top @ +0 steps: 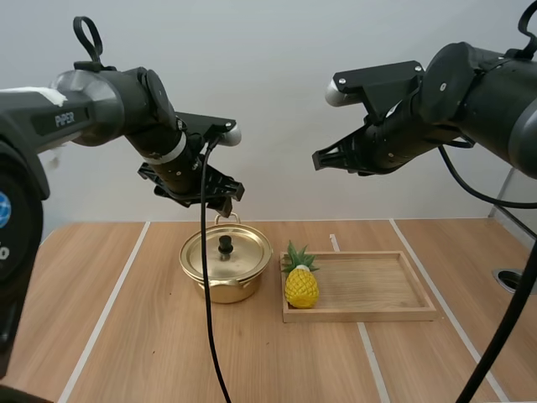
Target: Open the pot, put the pineapple inside, and close it
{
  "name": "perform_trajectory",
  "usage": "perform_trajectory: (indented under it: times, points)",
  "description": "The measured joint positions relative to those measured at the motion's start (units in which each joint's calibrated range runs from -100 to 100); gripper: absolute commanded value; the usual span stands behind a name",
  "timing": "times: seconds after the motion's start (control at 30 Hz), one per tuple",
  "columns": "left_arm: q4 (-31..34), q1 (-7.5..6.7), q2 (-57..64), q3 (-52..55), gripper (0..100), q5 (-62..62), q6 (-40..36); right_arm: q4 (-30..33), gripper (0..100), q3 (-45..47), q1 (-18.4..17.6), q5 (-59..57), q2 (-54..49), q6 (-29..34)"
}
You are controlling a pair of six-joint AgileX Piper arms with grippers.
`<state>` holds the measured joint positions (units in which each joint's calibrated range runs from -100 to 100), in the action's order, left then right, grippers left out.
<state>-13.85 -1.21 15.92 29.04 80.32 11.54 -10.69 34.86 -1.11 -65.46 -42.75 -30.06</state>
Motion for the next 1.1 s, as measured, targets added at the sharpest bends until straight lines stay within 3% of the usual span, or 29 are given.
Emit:
perform_trajectory:
  times: [1.1]
  points:
    - [-4.7,0.00,-17.6,0.0,100,-6.3,3.0,-0.1,0,0.0,0.0,-2.9,0.0,0.0]
